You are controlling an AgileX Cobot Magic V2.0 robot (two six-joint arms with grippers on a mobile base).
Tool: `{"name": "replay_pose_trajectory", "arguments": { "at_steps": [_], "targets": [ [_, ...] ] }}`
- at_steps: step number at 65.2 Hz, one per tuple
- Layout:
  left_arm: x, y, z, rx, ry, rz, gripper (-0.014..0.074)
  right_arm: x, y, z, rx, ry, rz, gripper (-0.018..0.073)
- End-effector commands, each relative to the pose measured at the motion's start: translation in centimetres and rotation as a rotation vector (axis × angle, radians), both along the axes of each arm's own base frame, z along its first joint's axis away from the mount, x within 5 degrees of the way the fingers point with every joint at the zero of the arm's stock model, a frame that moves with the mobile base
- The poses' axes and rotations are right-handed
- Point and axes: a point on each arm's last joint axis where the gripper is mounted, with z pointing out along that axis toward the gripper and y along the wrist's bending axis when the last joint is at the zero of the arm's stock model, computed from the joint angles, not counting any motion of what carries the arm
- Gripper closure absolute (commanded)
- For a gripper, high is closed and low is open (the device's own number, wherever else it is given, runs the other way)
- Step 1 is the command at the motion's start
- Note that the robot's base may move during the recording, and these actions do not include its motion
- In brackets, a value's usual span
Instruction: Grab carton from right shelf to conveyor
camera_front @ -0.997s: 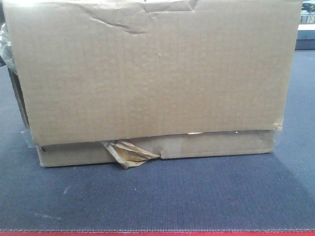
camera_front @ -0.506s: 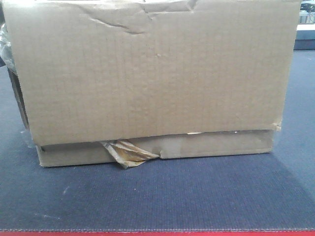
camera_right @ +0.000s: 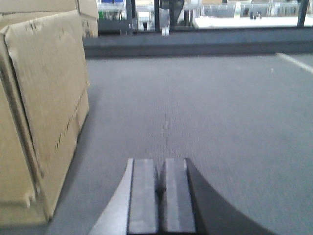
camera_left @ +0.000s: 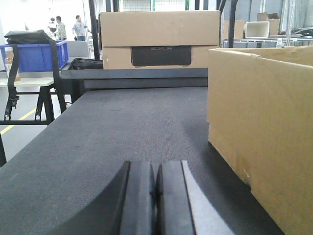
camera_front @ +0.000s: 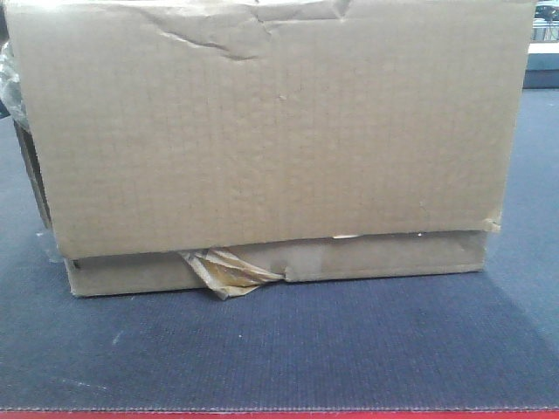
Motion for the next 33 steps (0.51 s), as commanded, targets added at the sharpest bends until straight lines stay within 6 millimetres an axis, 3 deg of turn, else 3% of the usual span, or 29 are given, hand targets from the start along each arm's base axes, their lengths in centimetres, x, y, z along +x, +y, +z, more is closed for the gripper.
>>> {"name": "replay_pose_trajectory", "arguments": {
  "at_steps": [1,33],
  "targets": [
    [-0.06,0.00,0.25,-0.002,-0.024,0.001,0.0594,-0.03,-0.07,0.56,-0.022,-0.071,-0.010,0.0627],
    [-0.06,0.00,0.25,-0.002,-0.024,0.001,0.0594,-0.03,-0.17,0.56,-0.041,-0.072,-0.027,0.0627]
  ]
}}
